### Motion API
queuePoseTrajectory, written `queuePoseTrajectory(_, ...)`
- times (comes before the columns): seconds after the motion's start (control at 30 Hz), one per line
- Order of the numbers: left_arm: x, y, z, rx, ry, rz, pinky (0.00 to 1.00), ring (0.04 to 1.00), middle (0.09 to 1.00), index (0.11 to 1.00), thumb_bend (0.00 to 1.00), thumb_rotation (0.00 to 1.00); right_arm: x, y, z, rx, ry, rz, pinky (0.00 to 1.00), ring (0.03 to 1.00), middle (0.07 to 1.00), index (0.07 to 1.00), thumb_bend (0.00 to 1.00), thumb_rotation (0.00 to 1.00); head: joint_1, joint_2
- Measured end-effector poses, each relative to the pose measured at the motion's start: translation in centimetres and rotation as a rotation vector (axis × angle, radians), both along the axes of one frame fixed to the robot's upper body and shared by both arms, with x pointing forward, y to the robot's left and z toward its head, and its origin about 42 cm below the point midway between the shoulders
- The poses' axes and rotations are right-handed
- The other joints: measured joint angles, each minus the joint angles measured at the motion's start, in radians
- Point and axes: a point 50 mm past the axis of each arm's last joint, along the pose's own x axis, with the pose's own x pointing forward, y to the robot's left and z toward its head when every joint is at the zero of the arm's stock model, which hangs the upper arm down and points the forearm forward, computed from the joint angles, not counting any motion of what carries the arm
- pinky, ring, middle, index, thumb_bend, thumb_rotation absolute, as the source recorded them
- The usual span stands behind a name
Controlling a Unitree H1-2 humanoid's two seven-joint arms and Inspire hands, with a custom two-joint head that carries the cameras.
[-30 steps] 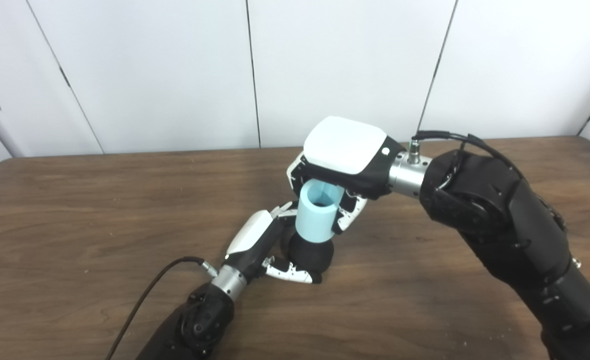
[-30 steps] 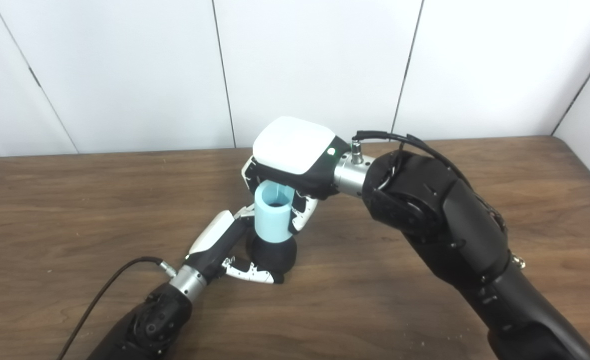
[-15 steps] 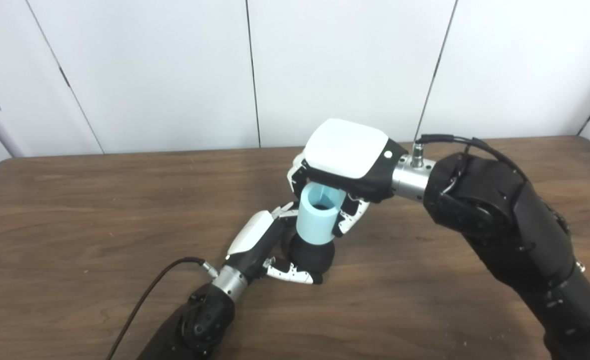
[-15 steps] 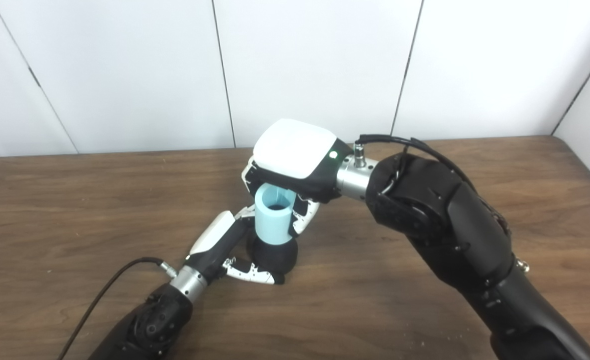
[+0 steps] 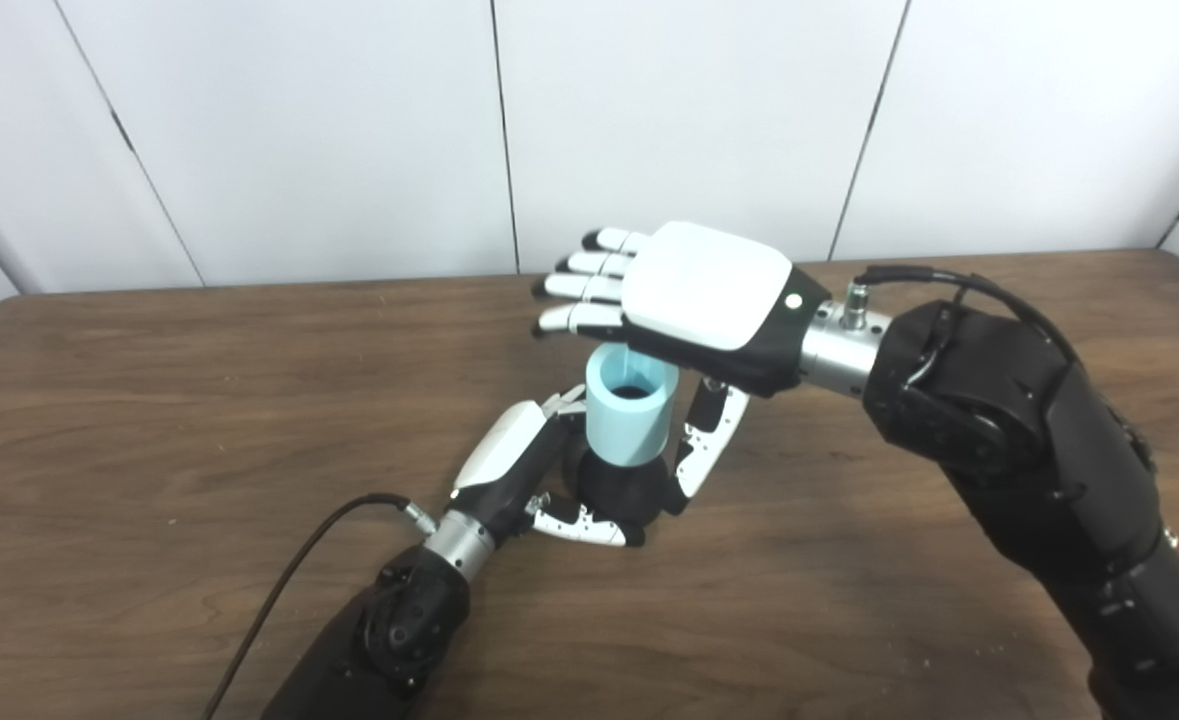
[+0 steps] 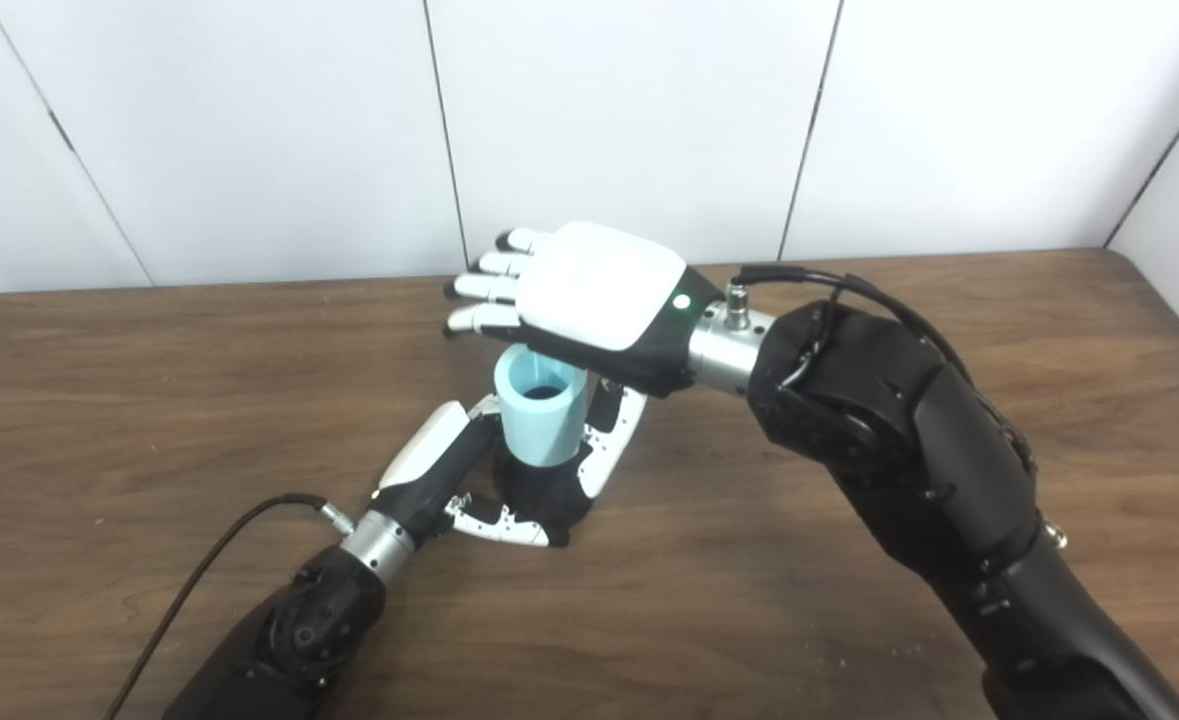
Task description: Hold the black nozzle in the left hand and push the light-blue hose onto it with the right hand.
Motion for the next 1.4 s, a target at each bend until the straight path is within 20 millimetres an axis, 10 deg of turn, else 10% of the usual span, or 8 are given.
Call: queuePoseTrajectory(1.4,-0.1,0.0,0.0,0.000,0.003,0.001,1.00,0.964,0.812,0.483,0.50,0.08,-2.6,-2.9,-5.6,0.101,0.039,0.063,1.00,1.000,1.000,1.000,1.00,0.64,0.008,0.003)
